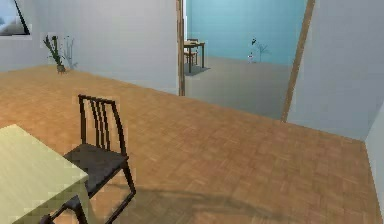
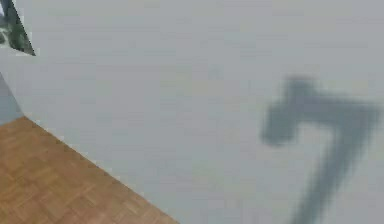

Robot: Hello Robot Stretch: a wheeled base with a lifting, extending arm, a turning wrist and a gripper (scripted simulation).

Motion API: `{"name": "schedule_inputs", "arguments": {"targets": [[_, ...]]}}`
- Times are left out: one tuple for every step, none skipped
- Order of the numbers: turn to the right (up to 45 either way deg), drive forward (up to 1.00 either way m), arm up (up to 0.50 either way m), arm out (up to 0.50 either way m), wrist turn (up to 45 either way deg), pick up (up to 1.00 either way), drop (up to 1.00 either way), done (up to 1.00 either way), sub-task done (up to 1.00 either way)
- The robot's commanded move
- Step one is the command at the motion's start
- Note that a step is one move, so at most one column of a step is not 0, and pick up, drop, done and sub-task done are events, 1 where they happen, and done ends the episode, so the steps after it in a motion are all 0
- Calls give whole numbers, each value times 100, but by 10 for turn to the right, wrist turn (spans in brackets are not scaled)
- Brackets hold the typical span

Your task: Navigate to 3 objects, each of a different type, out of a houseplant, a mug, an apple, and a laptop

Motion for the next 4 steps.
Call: {"name": "schedule_inputs", "arguments": {"targets": [[0, 100, 0, 0, 0, 0, 0, 0, 0], [0, 55, 0, 0, 0, 0, 0, 0, 0], [-450, 0, 0, 0, 0, 0, 0, 0, 0], [-30, 0, 0, 0, 0, 0, 0, 0, 0]]}}
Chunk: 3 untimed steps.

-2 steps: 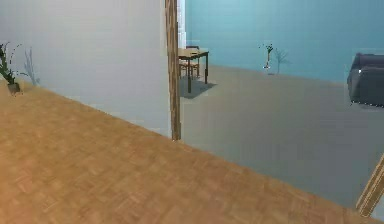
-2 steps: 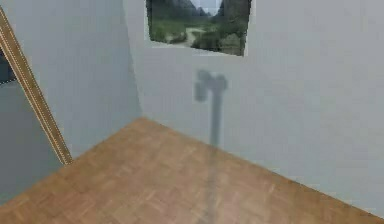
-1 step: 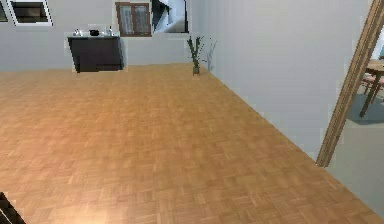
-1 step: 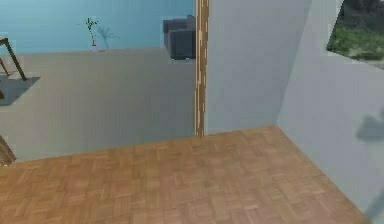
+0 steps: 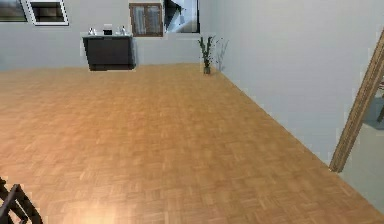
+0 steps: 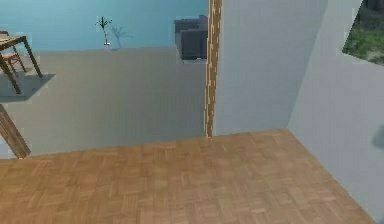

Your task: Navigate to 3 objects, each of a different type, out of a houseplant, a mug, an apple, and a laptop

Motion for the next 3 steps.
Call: {"name": "schedule_inputs", "arguments": {"targets": [[0, 100, 0, 0, 0, 0, 0, 0, 0], [0, 100, 0, 0, 0, 0, 0, 0, 0], [0, 100, 0, 0, 0, 0, 0, 0, 0]]}}
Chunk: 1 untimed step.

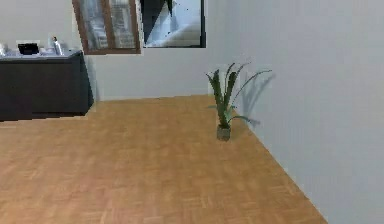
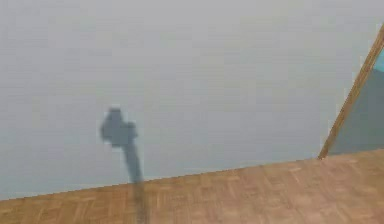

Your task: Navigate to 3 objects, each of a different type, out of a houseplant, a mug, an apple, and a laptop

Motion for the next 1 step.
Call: {"name": "schedule_inputs", "arguments": {"targets": [[0, 100, 0, 0, 0, 0, 0, 0, 0]]}}
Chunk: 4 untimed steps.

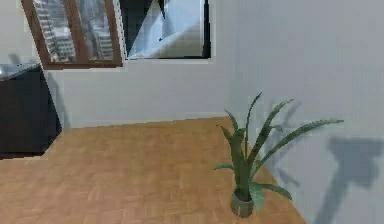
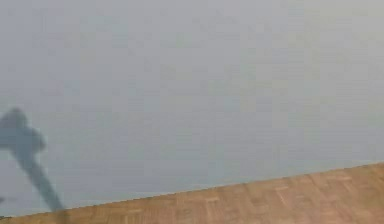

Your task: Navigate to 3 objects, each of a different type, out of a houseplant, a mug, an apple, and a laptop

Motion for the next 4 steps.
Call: {"name": "schedule_inputs", "arguments": {"targets": [[180, 0, 0, 0, 0, 0, 0, 0, 0], [0, 0, 0, 0, 0, 0, 0, 0, 100], [-450, 0, 0, 0, 0, 0, 0, 0, 0], [-330, 0, 0, 0, 0, 0, 0, 0, 0]]}}
